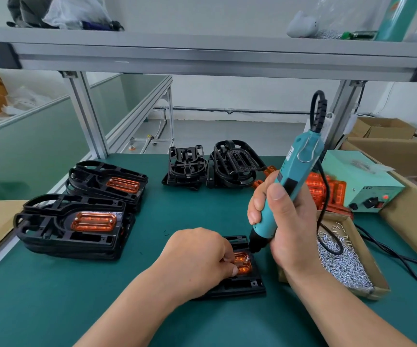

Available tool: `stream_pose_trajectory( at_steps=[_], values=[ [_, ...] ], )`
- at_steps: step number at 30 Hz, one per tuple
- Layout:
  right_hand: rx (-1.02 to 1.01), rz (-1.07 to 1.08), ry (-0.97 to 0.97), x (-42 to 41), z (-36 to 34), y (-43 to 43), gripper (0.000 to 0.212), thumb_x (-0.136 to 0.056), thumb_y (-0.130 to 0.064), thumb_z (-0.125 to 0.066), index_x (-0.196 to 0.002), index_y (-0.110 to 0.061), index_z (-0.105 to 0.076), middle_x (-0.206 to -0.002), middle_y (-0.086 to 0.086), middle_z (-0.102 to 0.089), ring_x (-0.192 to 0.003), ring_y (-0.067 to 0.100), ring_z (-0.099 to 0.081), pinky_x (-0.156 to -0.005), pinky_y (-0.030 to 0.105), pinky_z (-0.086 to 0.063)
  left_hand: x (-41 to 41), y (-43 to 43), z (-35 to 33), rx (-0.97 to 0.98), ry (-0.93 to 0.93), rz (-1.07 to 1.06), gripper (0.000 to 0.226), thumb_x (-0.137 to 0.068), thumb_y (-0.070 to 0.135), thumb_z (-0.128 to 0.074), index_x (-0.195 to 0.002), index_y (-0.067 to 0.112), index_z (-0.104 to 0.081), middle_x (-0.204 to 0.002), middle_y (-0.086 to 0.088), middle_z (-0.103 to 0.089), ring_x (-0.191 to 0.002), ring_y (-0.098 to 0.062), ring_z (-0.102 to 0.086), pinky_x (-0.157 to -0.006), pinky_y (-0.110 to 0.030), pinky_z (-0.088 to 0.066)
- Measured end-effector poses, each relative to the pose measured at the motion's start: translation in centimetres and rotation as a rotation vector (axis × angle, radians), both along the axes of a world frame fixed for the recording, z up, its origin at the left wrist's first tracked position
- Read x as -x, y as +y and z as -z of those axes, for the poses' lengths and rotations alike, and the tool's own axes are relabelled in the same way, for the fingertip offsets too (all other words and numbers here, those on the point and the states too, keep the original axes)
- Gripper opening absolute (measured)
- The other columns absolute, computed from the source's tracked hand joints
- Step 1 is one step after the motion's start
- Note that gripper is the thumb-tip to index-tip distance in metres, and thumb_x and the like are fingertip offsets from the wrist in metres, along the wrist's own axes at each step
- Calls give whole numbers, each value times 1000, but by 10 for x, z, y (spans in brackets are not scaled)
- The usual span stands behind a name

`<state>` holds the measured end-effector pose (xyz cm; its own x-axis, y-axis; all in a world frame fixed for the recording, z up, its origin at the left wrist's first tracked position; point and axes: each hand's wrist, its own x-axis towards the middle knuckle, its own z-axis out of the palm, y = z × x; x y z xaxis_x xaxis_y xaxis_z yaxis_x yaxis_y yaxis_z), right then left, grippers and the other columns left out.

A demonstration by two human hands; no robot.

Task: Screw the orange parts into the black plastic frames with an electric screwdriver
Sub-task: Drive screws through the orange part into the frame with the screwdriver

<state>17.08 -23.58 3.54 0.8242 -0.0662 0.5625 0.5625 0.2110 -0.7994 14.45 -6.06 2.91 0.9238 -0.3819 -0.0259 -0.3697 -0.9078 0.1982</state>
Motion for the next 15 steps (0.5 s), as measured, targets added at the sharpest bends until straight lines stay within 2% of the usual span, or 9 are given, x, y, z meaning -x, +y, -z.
stream_pose_trajectory(
  at_steps=[11, 15],
  values=[
    [111, -71, -9, -1, 1, 6, 56, -101, -57, -70, -102, -5, -50, -73, 14, -51, -59, 38, -48, -59, 47, -44, 1, 0, -2, 12, 0, 1, 31, -91, 63, -61, -109, 41, -70, -96, 12, -72, -84, -12, -55, -69, -29, -43],
    [103, -59, 3, -3, 0, 7, 52, -100, -58, -69, -101, -9, -51, -73, 15, -51, -58, 38, -48, -59, 46, -44, 2, 0, -3, 17, 9, 1, 31, -91, 63, -60, -109, 40, -70, -97, 12, -72, -83, -11, -54, -74, -30, -48]
  ],
)
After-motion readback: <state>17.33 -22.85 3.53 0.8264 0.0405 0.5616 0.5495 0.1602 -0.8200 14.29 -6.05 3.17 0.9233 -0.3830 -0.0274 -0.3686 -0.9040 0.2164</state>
